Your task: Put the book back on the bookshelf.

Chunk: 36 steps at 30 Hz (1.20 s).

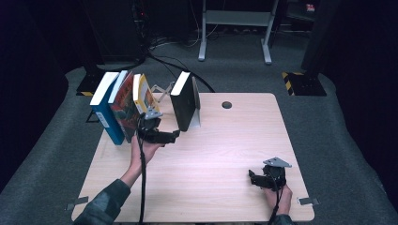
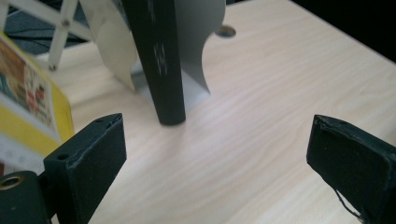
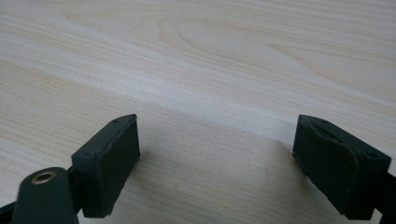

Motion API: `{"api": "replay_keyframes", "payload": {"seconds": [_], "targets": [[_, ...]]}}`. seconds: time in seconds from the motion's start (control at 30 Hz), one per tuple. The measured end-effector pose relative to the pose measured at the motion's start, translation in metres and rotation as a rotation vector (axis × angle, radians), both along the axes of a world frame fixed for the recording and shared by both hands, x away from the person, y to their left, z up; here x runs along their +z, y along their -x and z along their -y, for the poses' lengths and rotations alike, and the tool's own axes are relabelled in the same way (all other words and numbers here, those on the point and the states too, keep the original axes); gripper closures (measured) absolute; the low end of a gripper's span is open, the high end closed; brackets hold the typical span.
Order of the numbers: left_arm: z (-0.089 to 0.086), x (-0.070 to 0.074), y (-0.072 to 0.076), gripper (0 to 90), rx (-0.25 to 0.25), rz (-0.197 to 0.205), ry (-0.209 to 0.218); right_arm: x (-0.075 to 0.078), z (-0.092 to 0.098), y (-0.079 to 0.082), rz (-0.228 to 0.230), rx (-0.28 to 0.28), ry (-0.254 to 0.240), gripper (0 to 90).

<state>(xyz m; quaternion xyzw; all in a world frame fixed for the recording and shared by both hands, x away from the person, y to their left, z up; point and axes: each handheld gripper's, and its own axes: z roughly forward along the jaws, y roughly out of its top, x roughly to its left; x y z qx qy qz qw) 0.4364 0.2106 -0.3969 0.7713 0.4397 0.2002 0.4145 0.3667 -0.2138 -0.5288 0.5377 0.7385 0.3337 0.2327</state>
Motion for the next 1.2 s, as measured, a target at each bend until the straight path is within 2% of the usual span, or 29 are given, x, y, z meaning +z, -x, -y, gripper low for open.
{"api": "replay_keyframes", "payload": {"seconds": [0.07,0.17,0.33,0.4,0.5,0.6,0.67,0.73,0.8,1.03,1.13,1.2], "targets": [[-0.005,-0.010,0.008,4.3,0.001,-0.011,0.012,0.000,0.000,0.000,0.001,0.001,0.000,14.0],[-0.013,-0.031,0.025,3.8,0.006,-0.035,0.000,0.000,0.000,0.000,0.001,0.007,0.008,13.7],[-0.021,-0.068,0.046,2.7,0.001,-0.073,-0.088,0.000,0.000,0.000,0.000,0.004,0.006,13.2],[-0.024,-0.083,0.051,2.2,0.018,-0.099,-0.080,0.000,-0.001,-0.001,0.001,0.006,0.006,12.8],[-0.029,-0.104,0.056,1.4,0.028,-0.142,-0.099,0.000,-0.001,-0.001,-0.001,0.008,0.010,12.1],[-0.032,-0.120,0.060,0.9,0.046,-0.151,-0.111,0.000,-0.002,-0.001,-0.002,0.010,0.005,11.0],[-0.033,-0.128,0.061,0.7,0.064,-0.152,-0.095,-0.001,-0.002,-0.001,-0.003,0.011,0.005,10.2],[-0.033,-0.132,0.064,0.2,0.076,-0.124,-0.122,-0.001,-0.002,-0.001,-0.006,0.017,0.010,9.4],[-0.030,-0.135,0.066,0.2,0.084,-0.091,-0.128,-0.001,-0.001,-0.002,0.002,0.029,0.022,8.9],[-0.030,-0.135,0.067,0.1,0.078,-0.094,-0.128,-0.001,-0.002,-0.002,-0.012,0.014,0.017,6.6],[-0.030,-0.135,0.067,0.3,0.080,-0.083,-0.128,-0.001,-0.002,-0.003,-0.015,0.007,0.020,5.2],[-0.030,-0.134,0.066,0.3,0.068,-0.103,-0.135,-0.001,-0.002,-0.003,-0.014,0.007,0.021,4.8]]}}
